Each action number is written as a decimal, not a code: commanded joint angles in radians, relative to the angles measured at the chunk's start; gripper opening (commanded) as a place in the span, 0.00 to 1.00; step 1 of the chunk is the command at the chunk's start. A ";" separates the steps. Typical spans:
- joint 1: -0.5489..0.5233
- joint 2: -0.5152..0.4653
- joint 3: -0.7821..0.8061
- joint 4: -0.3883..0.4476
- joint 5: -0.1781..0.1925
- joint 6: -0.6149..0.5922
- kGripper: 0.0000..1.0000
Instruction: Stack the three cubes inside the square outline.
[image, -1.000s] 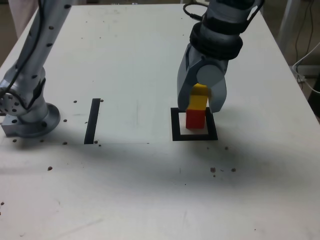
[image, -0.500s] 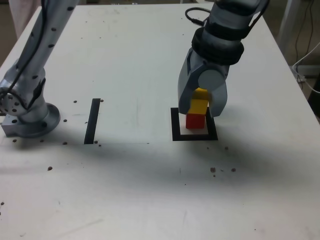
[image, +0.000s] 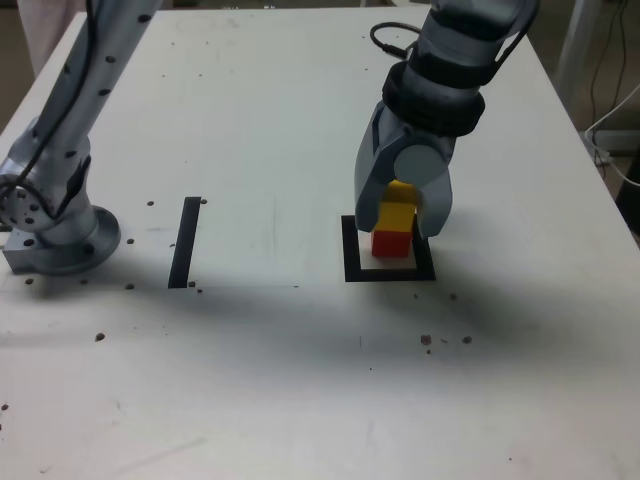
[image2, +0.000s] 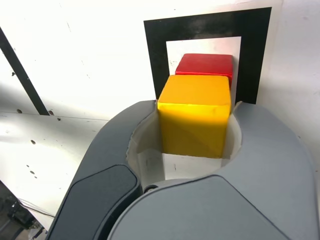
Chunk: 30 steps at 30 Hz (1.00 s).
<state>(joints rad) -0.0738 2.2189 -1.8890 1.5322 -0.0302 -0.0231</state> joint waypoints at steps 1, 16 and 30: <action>0.006 0.005 0.013 -0.007 -0.002 0.006 0.86; 0.012 -0.052 0.040 -0.006 0.054 0.004 0.99; 0.159 -0.125 0.025 0.009 0.164 0.167 1.00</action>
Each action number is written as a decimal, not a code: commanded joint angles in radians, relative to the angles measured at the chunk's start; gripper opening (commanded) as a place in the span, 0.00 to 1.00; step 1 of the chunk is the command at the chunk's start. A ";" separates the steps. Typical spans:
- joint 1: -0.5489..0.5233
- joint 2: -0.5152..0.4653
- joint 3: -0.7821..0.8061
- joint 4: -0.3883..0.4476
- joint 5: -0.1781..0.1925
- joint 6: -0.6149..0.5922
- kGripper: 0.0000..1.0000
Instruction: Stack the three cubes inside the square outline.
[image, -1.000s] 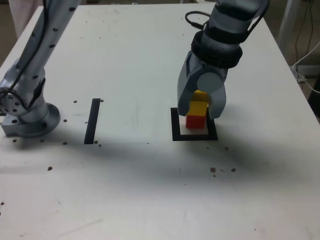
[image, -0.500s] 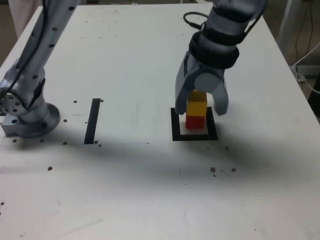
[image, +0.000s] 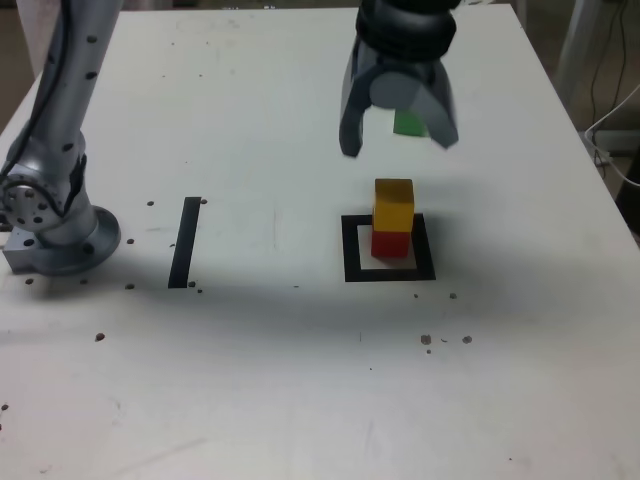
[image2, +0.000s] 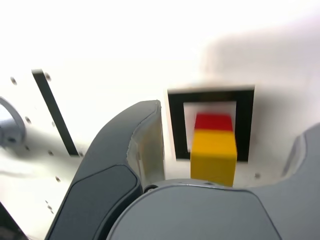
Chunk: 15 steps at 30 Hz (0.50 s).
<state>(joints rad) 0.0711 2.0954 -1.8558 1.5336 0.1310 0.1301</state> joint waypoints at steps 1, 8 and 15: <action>0.034 0.001 -0.014 0.007 0.006 0.037 1.00; 0.165 0.044 -0.047 0.001 0.022 0.184 1.00; 0.245 0.094 -0.102 0.002 0.046 0.296 0.99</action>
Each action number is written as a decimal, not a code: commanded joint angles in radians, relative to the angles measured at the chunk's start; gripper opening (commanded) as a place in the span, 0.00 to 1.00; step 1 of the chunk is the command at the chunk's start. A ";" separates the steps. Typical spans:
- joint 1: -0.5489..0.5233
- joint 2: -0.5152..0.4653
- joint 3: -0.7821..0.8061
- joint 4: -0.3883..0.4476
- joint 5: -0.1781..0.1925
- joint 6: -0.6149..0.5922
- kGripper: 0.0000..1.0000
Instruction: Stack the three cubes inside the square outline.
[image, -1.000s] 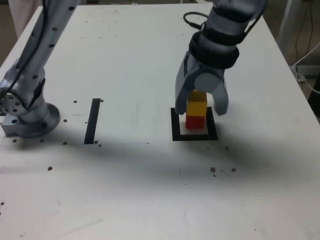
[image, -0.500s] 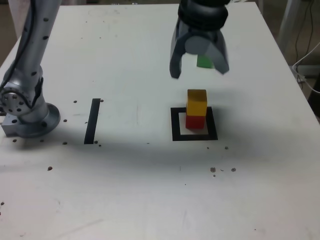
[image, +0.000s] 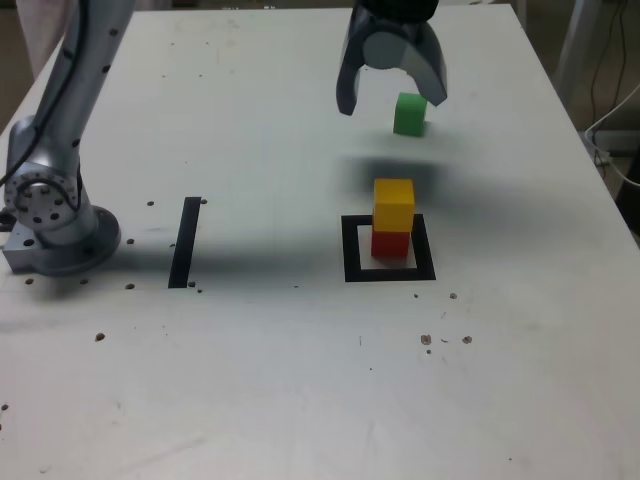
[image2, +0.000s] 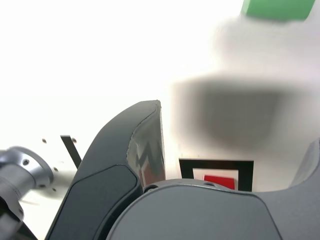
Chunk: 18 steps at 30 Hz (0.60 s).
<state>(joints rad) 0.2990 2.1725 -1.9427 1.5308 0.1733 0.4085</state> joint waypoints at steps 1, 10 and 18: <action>0.030 0.030 -0.030 0.007 0.007 0.038 0.99; 0.076 0.113 -0.147 0.037 0.006 0.137 0.97; 0.100 0.188 -0.248 0.083 -0.018 0.186 0.94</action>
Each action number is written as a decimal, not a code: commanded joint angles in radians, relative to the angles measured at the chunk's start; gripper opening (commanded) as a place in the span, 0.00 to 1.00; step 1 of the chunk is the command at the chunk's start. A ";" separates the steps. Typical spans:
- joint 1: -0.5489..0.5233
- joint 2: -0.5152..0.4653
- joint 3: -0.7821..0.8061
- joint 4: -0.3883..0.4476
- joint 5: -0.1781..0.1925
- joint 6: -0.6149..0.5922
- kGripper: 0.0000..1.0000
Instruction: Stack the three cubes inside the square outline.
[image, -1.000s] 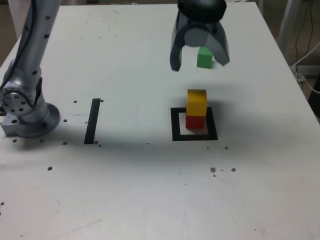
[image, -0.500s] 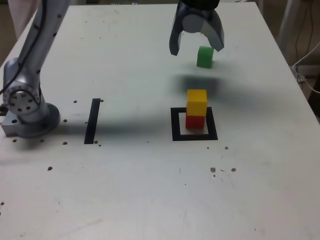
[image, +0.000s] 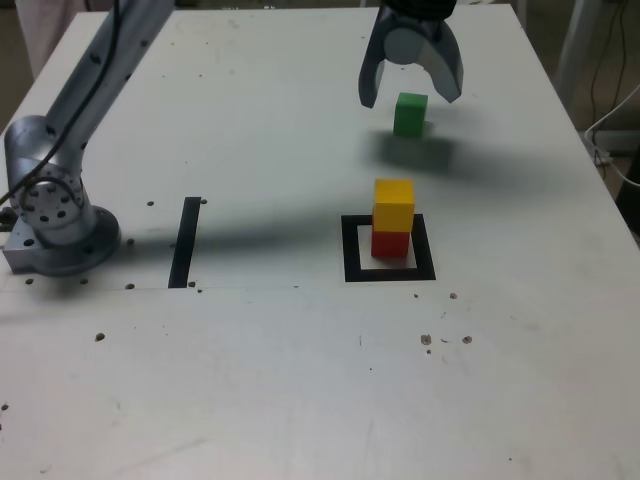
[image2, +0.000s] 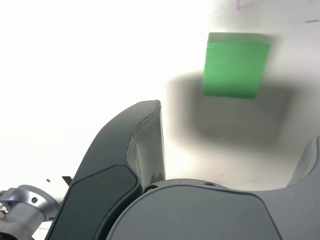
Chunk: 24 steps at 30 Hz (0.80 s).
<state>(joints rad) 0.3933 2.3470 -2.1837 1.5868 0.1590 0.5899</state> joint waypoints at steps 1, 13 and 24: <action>0.010 0.023 -0.016 0.030 -0.009 0.010 0.94; 0.056 0.114 -0.100 0.050 -0.068 0.065 0.91; 0.067 0.154 -0.119 0.051 -0.090 0.077 0.75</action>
<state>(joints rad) 0.4601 2.4965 -2.2984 1.6047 0.0691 0.6654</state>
